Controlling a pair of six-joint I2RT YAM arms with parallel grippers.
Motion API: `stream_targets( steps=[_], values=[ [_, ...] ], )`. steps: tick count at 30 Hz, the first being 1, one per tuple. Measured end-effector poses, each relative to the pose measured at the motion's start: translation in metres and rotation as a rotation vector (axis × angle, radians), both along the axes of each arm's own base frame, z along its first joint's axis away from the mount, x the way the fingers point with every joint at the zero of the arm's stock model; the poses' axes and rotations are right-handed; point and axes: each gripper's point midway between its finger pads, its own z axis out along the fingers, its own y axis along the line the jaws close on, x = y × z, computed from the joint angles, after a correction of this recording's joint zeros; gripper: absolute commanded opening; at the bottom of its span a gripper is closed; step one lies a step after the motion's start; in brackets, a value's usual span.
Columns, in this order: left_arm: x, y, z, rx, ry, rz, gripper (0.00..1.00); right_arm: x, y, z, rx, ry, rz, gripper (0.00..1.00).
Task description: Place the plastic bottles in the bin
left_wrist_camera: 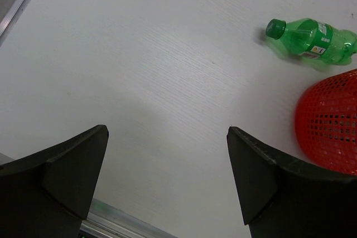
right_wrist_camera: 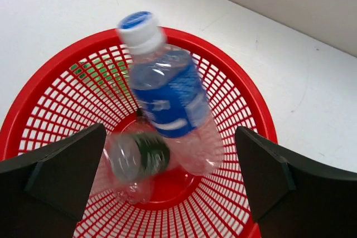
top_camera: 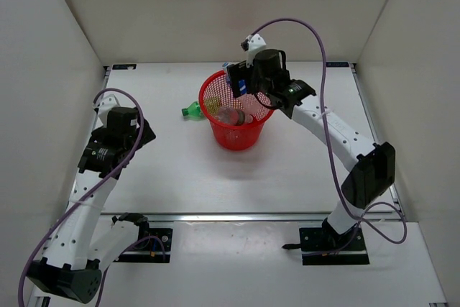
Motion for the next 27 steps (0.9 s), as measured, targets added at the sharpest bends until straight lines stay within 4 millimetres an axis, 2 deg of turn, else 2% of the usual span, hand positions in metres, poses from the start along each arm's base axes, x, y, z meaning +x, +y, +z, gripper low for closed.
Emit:
stream_targets(
  steps=[3,5,7,10,11,14,17,19,22,24,27],
  values=[
    [0.004,-0.001,0.002,0.003,-0.012,-0.007,0.98,-0.015,-0.013,0.012,0.007,-0.040,-0.013,0.99],
    [0.011,-0.001,0.000,0.013,-0.007,-0.014,0.99,-0.028,-0.033,0.025,0.033,-0.062,-0.037,0.99],
    [0.022,-0.005,-0.003,0.030,0.007,-0.032,0.99,-0.037,-0.066,0.044,0.082,-0.097,-0.098,0.99],
    [0.045,-0.015,-0.010,0.051,0.041,-0.076,0.99,-0.048,-0.136,0.058,0.136,-0.135,-0.245,0.99],
    [0.053,-0.018,-0.013,0.058,0.053,-0.092,0.99,-0.052,-0.167,0.057,0.147,-0.140,-0.317,0.99],
    [0.079,-0.027,-0.018,0.084,0.072,-0.141,0.98,-0.068,-0.232,0.040,0.165,-0.115,-0.471,0.99],
    [0.108,-0.040,-0.018,0.111,0.059,-0.217,0.99,-0.088,-0.276,0.001,0.156,-0.018,-0.580,0.99],
    [0.126,-0.050,-0.023,0.108,0.050,-0.304,0.99,-0.097,-0.289,-0.025,0.148,0.057,-0.616,0.99],
    [0.151,-0.064,-0.036,0.102,0.045,-0.471,0.99,-0.108,-0.290,-0.053,0.139,0.151,-0.619,0.99],
    [0.165,-0.077,-0.049,0.102,0.068,-0.611,0.99,-0.112,-0.287,-0.062,0.142,0.184,-0.611,0.98],
    [0.189,-0.102,-0.061,0.066,0.086,-0.829,0.99,-0.113,-0.282,-0.064,0.158,0.201,-0.596,0.97]
  ],
)
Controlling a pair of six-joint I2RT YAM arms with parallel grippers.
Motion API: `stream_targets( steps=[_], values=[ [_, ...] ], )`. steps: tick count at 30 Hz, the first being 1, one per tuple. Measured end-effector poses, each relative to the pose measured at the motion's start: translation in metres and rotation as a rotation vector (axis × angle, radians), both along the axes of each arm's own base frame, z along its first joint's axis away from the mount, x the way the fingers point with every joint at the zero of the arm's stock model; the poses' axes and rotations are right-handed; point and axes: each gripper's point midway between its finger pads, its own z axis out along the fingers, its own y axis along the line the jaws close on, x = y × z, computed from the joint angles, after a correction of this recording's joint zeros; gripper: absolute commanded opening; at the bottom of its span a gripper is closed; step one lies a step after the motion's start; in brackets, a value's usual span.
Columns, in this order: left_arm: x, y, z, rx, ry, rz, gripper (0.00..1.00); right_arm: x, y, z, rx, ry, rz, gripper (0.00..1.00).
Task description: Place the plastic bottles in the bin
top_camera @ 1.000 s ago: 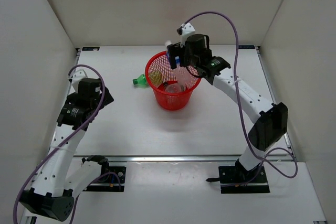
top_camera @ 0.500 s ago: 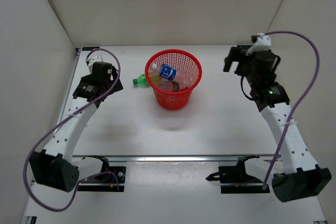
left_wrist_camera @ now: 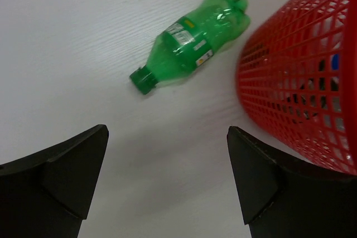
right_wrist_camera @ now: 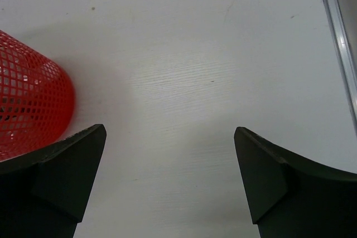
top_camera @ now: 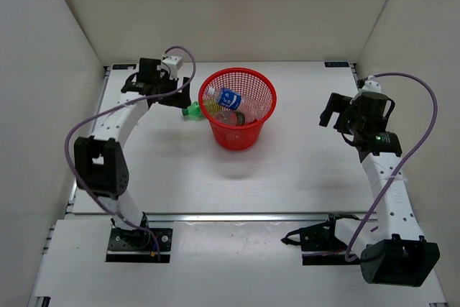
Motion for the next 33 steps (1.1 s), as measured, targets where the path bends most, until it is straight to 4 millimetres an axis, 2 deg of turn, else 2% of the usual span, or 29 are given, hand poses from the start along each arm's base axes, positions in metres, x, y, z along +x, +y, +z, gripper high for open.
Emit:
stream_targets(
  steps=[2,4,6,10,13,15,18,23,27,33],
  values=[
    [0.016,-0.013,-0.002,-0.042,0.019,-0.119,0.98,0.001,0.001,0.000,0.021,0.000,0.001,0.96],
    [0.028,-0.016,-0.007,-0.062,0.019,-0.186,0.99,0.003,0.003,-0.001,0.049,0.002,0.001,0.96],
    [0.032,-0.015,-0.018,-0.060,0.055,-0.242,0.99,0.006,0.005,-0.002,0.084,0.001,0.005,0.96],
    [0.035,-0.015,-0.051,-0.023,0.143,-0.332,0.99,0.010,0.008,0.002,0.144,-0.016,0.017,0.95],
    [0.023,-0.013,-0.077,-0.023,0.223,-0.391,0.98,0.013,0.008,-0.002,0.177,-0.001,0.021,0.94],
    [0.023,-0.010,-0.086,-0.001,0.257,-0.419,0.99,0.017,0.008,-0.006,0.193,0.019,0.023,0.93],
    [0.038,-0.003,-0.089,0.088,0.247,-0.454,0.99,0.021,0.011,-0.013,0.221,0.045,0.038,0.93],
    [0.061,-0.011,-0.081,0.188,0.195,-0.535,0.99,0.023,0.019,-0.021,0.283,0.089,0.068,0.92],
    [0.062,-0.016,-0.084,0.194,0.196,-0.588,0.99,0.029,0.020,-0.023,0.301,0.132,0.071,0.91],
    [0.050,-0.015,-0.102,0.186,0.258,-0.614,0.99,0.034,0.019,-0.013,0.302,0.130,0.071,0.90]
  ],
)
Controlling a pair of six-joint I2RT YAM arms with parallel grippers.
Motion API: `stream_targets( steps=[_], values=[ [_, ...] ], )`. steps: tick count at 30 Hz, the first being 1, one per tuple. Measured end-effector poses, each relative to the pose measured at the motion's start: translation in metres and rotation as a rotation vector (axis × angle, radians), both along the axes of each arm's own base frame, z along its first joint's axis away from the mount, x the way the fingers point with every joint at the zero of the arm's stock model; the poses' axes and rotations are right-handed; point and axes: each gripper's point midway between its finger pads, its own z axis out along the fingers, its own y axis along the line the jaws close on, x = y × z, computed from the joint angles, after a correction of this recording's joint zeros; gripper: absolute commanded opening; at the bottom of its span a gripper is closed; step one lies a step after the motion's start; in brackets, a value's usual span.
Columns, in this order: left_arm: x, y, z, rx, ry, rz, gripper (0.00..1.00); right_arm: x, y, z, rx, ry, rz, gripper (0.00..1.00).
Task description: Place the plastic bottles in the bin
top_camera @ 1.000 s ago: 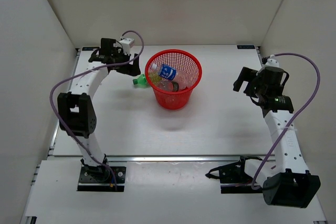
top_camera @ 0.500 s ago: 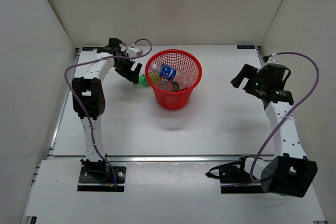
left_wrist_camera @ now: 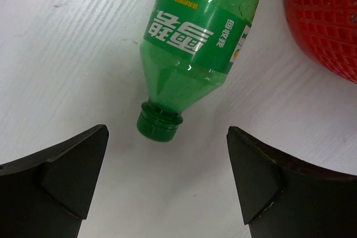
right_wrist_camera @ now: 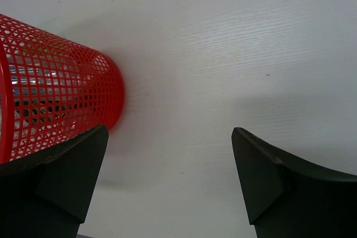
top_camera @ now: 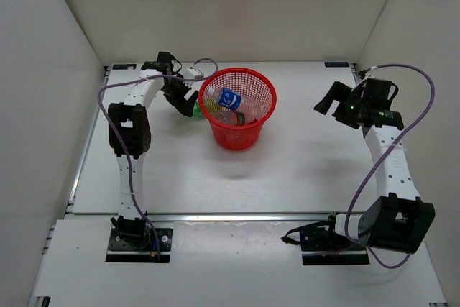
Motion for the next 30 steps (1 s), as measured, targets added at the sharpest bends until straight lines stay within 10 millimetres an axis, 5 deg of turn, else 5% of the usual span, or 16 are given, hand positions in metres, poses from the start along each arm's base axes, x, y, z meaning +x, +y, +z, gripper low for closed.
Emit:
stream_targets(
  steps=[11,14,17,19,26,30],
  values=[
    [-0.016,-0.022,-0.041,0.034,0.084,-0.045,0.99,-0.002,-0.007,-0.002,0.014,0.011,-0.015,0.90],
    [-0.013,-0.027,-0.041,0.049,0.069,-0.042,0.71,-0.002,-0.008,-0.004,0.026,0.012,-0.016,0.90],
    [-0.011,-0.030,-0.042,0.063,0.058,-0.031,0.20,-0.005,-0.009,-0.009,0.038,0.026,-0.021,0.90],
    [-0.008,-0.031,-0.044,0.072,0.038,-0.029,0.03,-0.005,-0.009,-0.010,0.042,0.029,-0.021,0.90],
    [-0.024,-0.013,-0.046,0.127,0.036,0.049,0.00,-0.009,-0.009,-0.005,0.053,-0.004,-0.020,0.90],
    [-0.023,0.013,-0.018,0.119,0.002,0.196,0.03,-0.010,-0.007,-0.001,0.058,-0.031,-0.010,0.90]
  ],
)
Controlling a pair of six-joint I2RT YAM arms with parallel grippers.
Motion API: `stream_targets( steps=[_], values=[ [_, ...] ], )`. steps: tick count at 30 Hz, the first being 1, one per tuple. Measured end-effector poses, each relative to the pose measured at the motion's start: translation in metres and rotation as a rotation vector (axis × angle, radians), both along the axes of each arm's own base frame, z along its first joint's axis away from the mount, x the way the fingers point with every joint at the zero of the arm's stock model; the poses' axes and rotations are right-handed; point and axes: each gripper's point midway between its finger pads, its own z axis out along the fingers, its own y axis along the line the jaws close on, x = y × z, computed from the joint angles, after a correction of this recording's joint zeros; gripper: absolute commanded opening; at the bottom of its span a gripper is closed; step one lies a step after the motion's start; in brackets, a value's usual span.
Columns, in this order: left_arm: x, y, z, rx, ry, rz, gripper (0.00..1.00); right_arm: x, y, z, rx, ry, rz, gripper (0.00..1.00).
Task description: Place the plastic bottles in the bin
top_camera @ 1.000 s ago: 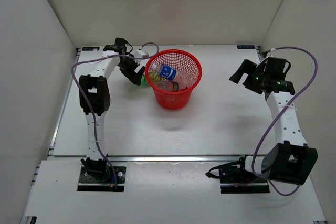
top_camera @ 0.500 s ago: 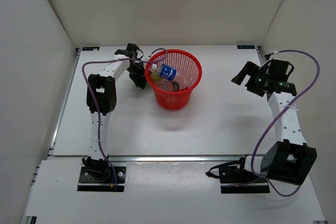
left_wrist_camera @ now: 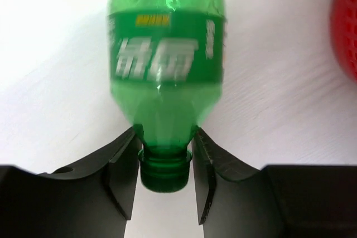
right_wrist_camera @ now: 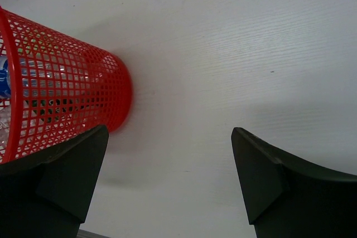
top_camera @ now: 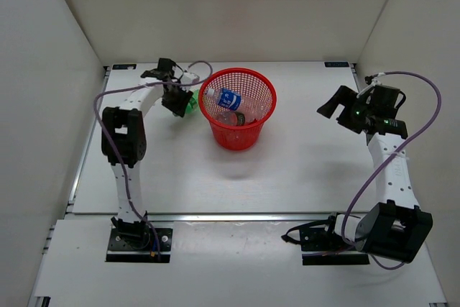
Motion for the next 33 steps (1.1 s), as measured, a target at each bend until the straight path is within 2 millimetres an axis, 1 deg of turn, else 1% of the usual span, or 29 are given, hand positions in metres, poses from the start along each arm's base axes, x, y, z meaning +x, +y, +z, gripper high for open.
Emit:
stream_targets(
  steps=[2,3,4,5,7,8,9,11,12,13,14,15,16,17,18,19,20,21,22,23,24,25,26,27,28,29,30,31,33],
  values=[
    [0.009,0.016,0.034,-0.001,-0.079,0.099,0.06,-0.001,0.002,0.003,0.004,-0.019,0.012,0.90],
    [0.016,0.025,0.058,-0.002,-0.146,0.154,0.06,-0.002,0.004,0.004,0.005,-0.031,0.018,0.90],
    [0.021,0.032,0.085,-0.004,-0.219,0.206,0.05,-0.004,0.005,0.005,0.008,-0.040,0.024,0.91],
    [0.025,0.036,0.116,-0.014,-0.303,0.252,0.05,-0.006,0.007,0.006,0.009,-0.052,0.032,0.90],
    [0.023,0.033,0.175,-0.058,-0.446,0.310,0.02,-0.011,0.009,0.009,0.010,-0.075,0.043,0.90],
    [0.019,0.028,0.208,-0.090,-0.520,0.333,0.01,-0.014,0.010,0.010,0.008,-0.086,0.048,0.90],
    [0.013,0.021,0.237,-0.126,-0.582,0.345,0.01,-0.017,0.010,0.012,0.006,-0.098,0.053,0.91],
    [-0.001,-0.001,0.296,-0.225,-0.700,0.340,0.04,-0.021,0.012,0.019,-0.008,-0.126,0.062,0.92],
    [-0.009,-0.011,0.316,-0.264,-0.741,0.327,0.04,-0.023,0.013,0.022,-0.017,-0.141,0.067,0.91],
    [-0.019,-0.025,0.338,-0.309,-0.784,0.305,0.06,-0.024,0.016,0.026,-0.027,-0.157,0.074,0.92],
    [-0.030,-0.038,0.352,-0.343,-0.809,0.280,0.08,-0.026,0.019,0.031,-0.036,-0.174,0.085,0.92],
    [-0.045,-0.056,0.366,-0.383,-0.830,0.243,0.09,-0.027,0.023,0.035,-0.042,-0.191,0.099,0.93],
    [-0.057,-0.073,0.373,-0.419,-0.838,0.205,0.09,-0.029,0.026,0.038,-0.047,-0.202,0.109,0.92],
    [-0.070,-0.088,0.376,-0.454,-0.835,0.170,0.09,-0.030,0.028,0.040,-0.050,-0.210,0.116,0.92],
    [-0.086,-0.106,0.376,-0.499,-0.822,0.123,0.07,-0.031,0.031,0.041,-0.054,-0.216,0.126,0.92],
    [-0.100,-0.119,0.370,-0.538,-0.794,0.088,0.09,-0.031,0.032,0.041,-0.058,-0.219,0.129,0.92],
    [-0.111,-0.128,0.361,-0.572,-0.757,0.070,0.08,-0.032,0.033,0.041,-0.063,-0.221,0.130,0.92],
    [-0.120,-0.132,0.347,-0.601,-0.710,0.068,0.09,-0.033,0.033,0.040,-0.067,-0.220,0.128,0.93],
    [-0.125,-0.134,0.333,-0.623,-0.668,0.077,0.13,-0.034,0.032,0.039,-0.072,-0.217,0.125,0.93],
    [-0.128,-0.134,0.318,-0.638,-0.624,0.093,0.18,-0.034,0.032,0.038,-0.077,-0.217,0.126,0.92],
    [-0.130,-0.136,0.302,-0.653,-0.578,0.106,0.26,-0.034,0.032,0.037,-0.080,-0.217,0.125,0.93],
    [-0.132,-0.139,0.286,-0.667,-0.532,0.116,0.28,-0.035,0.032,0.037,-0.082,-0.216,0.124,0.93],
    [-0.134,-0.142,0.273,-0.675,-0.488,0.122,0.33,-0.035,0.032,0.035,-0.085,-0.214,0.123,0.93],
    [-0.136,-0.147,0.259,-0.679,-0.440,0.124,0.39,-0.037,0.032,0.033,-0.085,-0.211,0.122,0.93],
    [-0.138,-0.153,0.250,-0.681,-0.402,0.121,0.60,-0.038,0.032,0.031,-0.085,-0.210,0.121,0.93],
    [-0.138,-0.160,0.244,-0.680,-0.371,0.111,0.75,-0.040,0.033,0.029,-0.084,-0.206,0.121,0.93],
    [-0.138,-0.167,0.241,-0.678,-0.343,0.102,0.98,-0.041,0.032,0.027,-0.084,-0.205,0.120,0.93],
    [-0.137,-0.174,0.241,-0.678,-0.326,0.090,0.99,-0.042,0.031,0.027,-0.082,-0.203,0.114,0.94],
    [-0.132,-0.185,0.247,-0.689,-0.305,0.086,0.99,-0.043,0.031,0.028,-0.079,-0.206,0.109,0.99]
  ],
)
